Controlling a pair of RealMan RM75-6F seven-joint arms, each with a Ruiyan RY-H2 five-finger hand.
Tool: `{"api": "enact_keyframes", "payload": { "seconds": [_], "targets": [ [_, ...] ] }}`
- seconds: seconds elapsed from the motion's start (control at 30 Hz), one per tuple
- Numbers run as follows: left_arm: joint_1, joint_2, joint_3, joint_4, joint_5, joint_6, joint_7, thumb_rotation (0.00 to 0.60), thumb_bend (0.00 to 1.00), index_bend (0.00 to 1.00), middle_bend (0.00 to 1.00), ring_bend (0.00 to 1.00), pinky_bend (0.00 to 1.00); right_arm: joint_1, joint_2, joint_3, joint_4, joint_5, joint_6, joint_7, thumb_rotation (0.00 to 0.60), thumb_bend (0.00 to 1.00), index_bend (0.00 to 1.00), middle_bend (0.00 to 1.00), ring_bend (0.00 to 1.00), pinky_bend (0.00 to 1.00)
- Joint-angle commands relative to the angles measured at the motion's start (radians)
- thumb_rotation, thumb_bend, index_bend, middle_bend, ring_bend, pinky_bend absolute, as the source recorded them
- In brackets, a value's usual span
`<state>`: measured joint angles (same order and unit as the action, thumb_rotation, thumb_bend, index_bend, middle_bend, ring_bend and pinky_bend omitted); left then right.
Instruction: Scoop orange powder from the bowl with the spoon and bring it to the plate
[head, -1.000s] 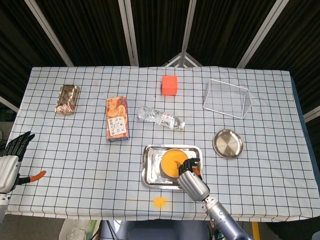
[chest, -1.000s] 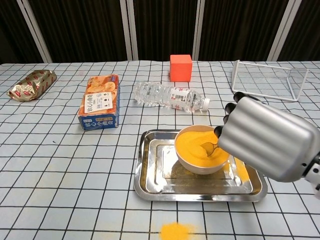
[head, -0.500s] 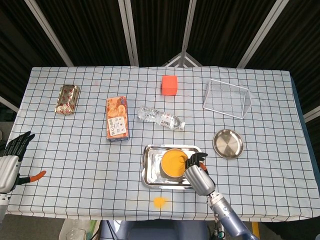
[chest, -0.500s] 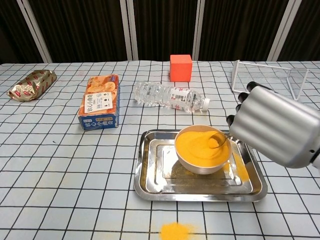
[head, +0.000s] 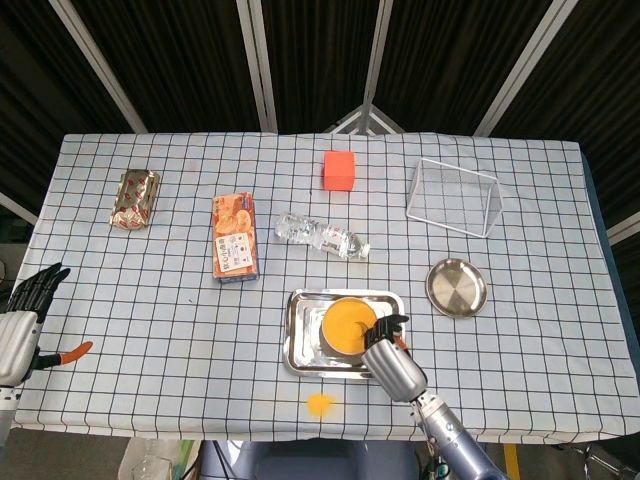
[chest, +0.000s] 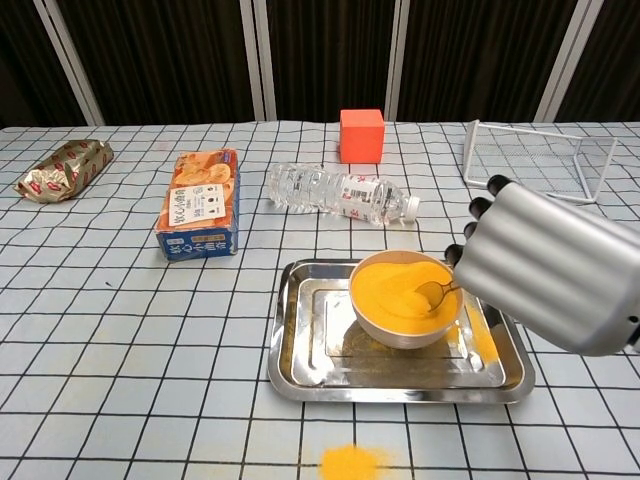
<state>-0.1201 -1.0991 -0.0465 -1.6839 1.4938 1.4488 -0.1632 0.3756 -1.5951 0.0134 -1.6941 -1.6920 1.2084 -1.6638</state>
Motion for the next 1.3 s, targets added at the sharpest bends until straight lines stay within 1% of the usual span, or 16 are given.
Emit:
{"api": "enact_keyframes", "payload": {
  "seconds": [0.03, 0.43, 0.67, 0.93, 1.1, 1.23, 1.3],
  "targets": [
    [0.0, 0.0, 0.0, 0.0, 0.0, 0.0, 0.0, 0.6, 0.01, 0.0, 0.0, 0.0, 0.0, 0.001, 0.001, 0.0, 0.001, -0.01, -0.001, -0.006, 0.6, 0.56, 0.69, 0.62, 0.49, 0.51],
    [0.0, 0.001, 0.0, -0.001, -0.001, -0.002, -0.001, 0.6, 0.01, 0.0, 0.0, 0.0, 0.0, 0.003, 0.01, 0.031, 0.021, -0.012, 0.003, -0.032, 0.6, 0.56, 0.69, 0.62, 0.49, 0.51],
    [-0.001, 0.002, 0.001, -0.003, -0.001, -0.004, -0.002, 0.6, 0.01, 0.0, 0.0, 0.0, 0.0, -0.001, 0.015, 0.026, 0.036, -0.013, -0.003, -0.042, 0.6, 0.56, 0.69, 0.62, 0.49, 0.51],
    [0.0, 0.003, 0.001, -0.003, -0.001, -0.003, -0.005, 0.6, 0.01, 0.0, 0.0, 0.0, 0.0, -0.002, -0.002, 0.017, 0.034, -0.019, -0.012, -0.034, 0.6, 0.56, 0.69, 0.62, 0.49, 0.51],
    [0.0, 0.003, 0.001, -0.004, -0.001, -0.003, -0.006, 0.6, 0.01, 0.0, 0.0, 0.0, 0.0, 0.017, 0.01, 0.023, 0.023, -0.073, -0.009, -0.04, 0.6, 0.56, 0.69, 0.62, 0.49, 0.51],
    [0.0, 0.003, 0.001, -0.004, -0.001, -0.003, -0.006, 0.6, 0.01, 0.0, 0.0, 0.0, 0.0, 0.042, 0.043, 0.029, 0.025, -0.137, -0.016, -0.052, 0.6, 0.56, 0.69, 0.62, 0.49, 0.51],
    [-0.001, 0.003, 0.001, -0.004, -0.001, -0.003, -0.005, 0.6, 0.01, 0.0, 0.0, 0.0, 0.0, 0.046, 0.058, 0.028, 0.022, -0.15, -0.024, -0.054, 0.6, 0.56, 0.69, 0.62, 0.49, 0.51]
  ]
}}
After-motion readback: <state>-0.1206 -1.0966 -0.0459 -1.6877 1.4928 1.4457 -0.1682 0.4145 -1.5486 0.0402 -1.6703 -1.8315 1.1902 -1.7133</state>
